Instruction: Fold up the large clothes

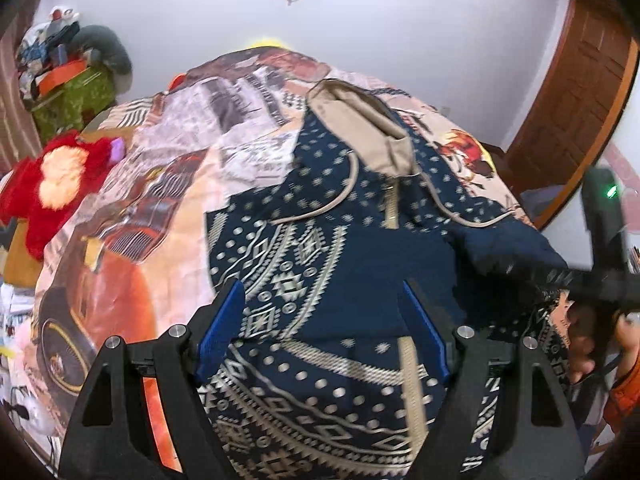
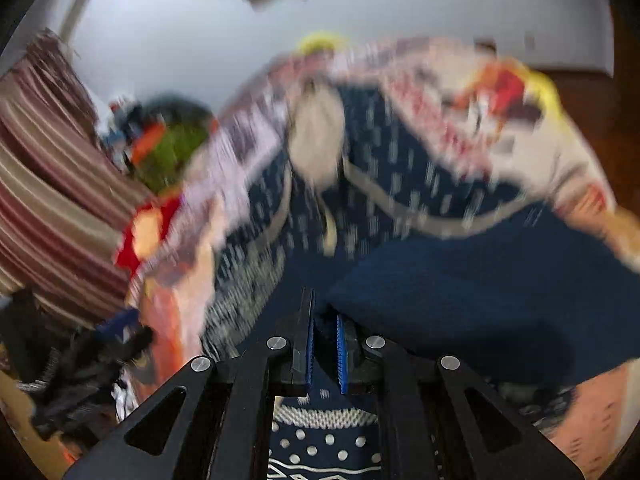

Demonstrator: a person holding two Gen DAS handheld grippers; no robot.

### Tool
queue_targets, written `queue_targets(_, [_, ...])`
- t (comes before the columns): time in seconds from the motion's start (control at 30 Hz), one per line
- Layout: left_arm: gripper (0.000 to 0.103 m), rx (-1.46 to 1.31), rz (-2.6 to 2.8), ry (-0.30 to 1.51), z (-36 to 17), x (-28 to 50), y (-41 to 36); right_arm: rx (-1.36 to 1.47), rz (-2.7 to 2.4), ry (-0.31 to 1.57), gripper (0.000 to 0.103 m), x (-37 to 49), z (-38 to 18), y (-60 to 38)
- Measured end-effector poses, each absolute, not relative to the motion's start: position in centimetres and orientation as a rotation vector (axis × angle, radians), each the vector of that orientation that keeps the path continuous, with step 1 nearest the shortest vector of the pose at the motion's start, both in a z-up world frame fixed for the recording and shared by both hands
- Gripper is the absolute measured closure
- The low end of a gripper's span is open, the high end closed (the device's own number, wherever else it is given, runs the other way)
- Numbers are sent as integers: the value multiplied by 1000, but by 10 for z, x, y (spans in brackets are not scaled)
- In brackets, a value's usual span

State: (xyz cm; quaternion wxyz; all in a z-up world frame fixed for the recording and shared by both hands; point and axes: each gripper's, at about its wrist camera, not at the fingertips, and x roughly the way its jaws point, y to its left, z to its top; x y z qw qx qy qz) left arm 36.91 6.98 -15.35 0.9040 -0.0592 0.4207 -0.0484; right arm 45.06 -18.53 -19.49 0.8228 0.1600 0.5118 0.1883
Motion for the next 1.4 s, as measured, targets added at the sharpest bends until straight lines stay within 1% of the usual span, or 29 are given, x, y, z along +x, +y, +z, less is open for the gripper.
queue_targets(0.2, [24,-162,-67,892,-163,367,86,223,345,1282,95,450,-240,-174])
queue_targets(0.37, [24,-159,-72,883,-156,365,80,218,364,1301,93,446,-238,-186])
queue_targets(0.4, [24,-149,-77,877,-152,364,76,213,373,1300,89,444,-234,-188])
queue_targets(0.43, [24,-138,-81,871,-149,364,72,208,377,1294,82,441,-229,-190])
queue_targets(0.47, [24,-127,-87,865,-146,364,68,198,379,1278,78,437,-224,-192])
queue_targets(0.57, [24,-89,-108,837,-131,364,52,165,389,1200,52,425,-203,-202])
queue_targets(0.6, [24,-79,-118,828,-126,364,45,158,399,1169,48,419,-193,-208])
queue_targets(0.63, [24,-65,-137,820,-120,365,35,159,404,1142,40,414,-185,-214])
queue_targets(0.67, [24,-55,-151,816,-117,366,27,166,407,1116,38,410,-176,-222])
queue_targets(0.73, [24,-29,-194,809,-109,370,2,195,385,1051,37,400,-158,-246])
queue_targets(0.83, [24,9,-276,817,-103,377,-40,220,284,943,30,385,-136,-288])
queue_targets(0.87, [24,23,-302,822,-103,380,-53,221,242,901,29,378,-128,-306])
queue_targets(1.03, [24,177,-453,866,-121,392,-150,177,71,774,22,344,-106,-373])
queue_targets(1.2, [24,344,-573,946,-160,395,-236,144,-35,743,18,316,-107,-418])
queue_targets(1.3, [24,444,-610,971,-186,392,-274,155,-75,764,16,303,-118,-436])
queue_targets(1.4, [25,555,-590,955,-206,389,-298,186,-91,787,16,293,-132,-448])
